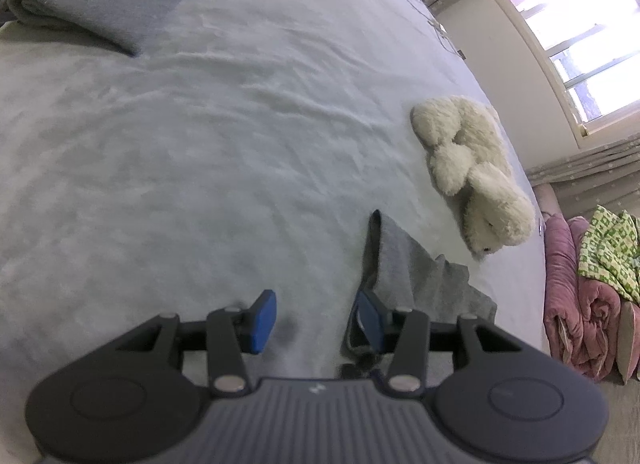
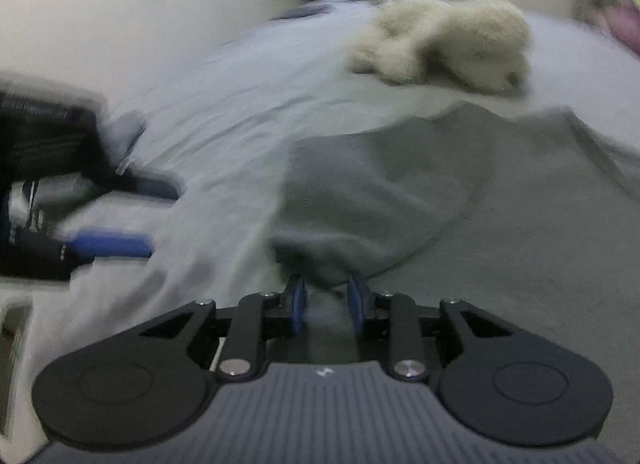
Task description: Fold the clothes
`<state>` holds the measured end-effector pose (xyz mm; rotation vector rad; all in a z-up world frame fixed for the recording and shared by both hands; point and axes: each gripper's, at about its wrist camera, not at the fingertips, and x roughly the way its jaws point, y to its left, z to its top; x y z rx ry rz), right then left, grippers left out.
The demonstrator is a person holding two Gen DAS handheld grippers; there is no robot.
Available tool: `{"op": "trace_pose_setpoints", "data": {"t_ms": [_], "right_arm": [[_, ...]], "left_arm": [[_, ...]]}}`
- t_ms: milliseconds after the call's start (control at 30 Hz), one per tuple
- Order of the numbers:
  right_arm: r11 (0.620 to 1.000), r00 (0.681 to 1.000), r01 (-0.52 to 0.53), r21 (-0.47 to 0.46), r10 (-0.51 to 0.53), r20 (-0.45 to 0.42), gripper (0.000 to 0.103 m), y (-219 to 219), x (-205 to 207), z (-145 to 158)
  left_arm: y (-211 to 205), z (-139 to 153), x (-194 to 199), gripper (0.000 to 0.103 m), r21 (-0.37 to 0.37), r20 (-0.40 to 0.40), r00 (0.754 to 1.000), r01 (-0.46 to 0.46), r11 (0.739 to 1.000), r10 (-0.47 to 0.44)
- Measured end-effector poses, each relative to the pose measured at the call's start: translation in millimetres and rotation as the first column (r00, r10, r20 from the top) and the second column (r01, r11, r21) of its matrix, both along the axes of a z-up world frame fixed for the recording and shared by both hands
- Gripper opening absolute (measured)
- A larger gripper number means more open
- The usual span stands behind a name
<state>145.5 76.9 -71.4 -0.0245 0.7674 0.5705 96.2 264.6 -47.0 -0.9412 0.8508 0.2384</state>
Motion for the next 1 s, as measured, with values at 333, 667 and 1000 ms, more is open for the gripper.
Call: {"op": "trace_pose_setpoints", "data": {"t_ms": [333,667,1000], "right_arm": [[0.965,0.996,0.09,0.248,-0.082,-0.044,0.044,-42.6,-32.5,27.4],[0.991,0.992,-0.095,0.095,0.102,-0.075,0.03,-17.3,-95.0,1.4],[0.995,0.999,-0.032,0.097,0.031,0.013,0.03,-71.8,-124.7,33.4]], "left_arm": [[0.7,-0.9,-0.5,0.047,-0.007,-0.005,1.0,-0.004,1.0,0.004],[-3.1,-5.3,1.7,0.047,0.023,-0.025,1.0,0.004,1.0,-0.004],[-14.5,4.1,1.4,0.047,0.174,-0.021,0.999,0.037,0.984,-0.034]]}}
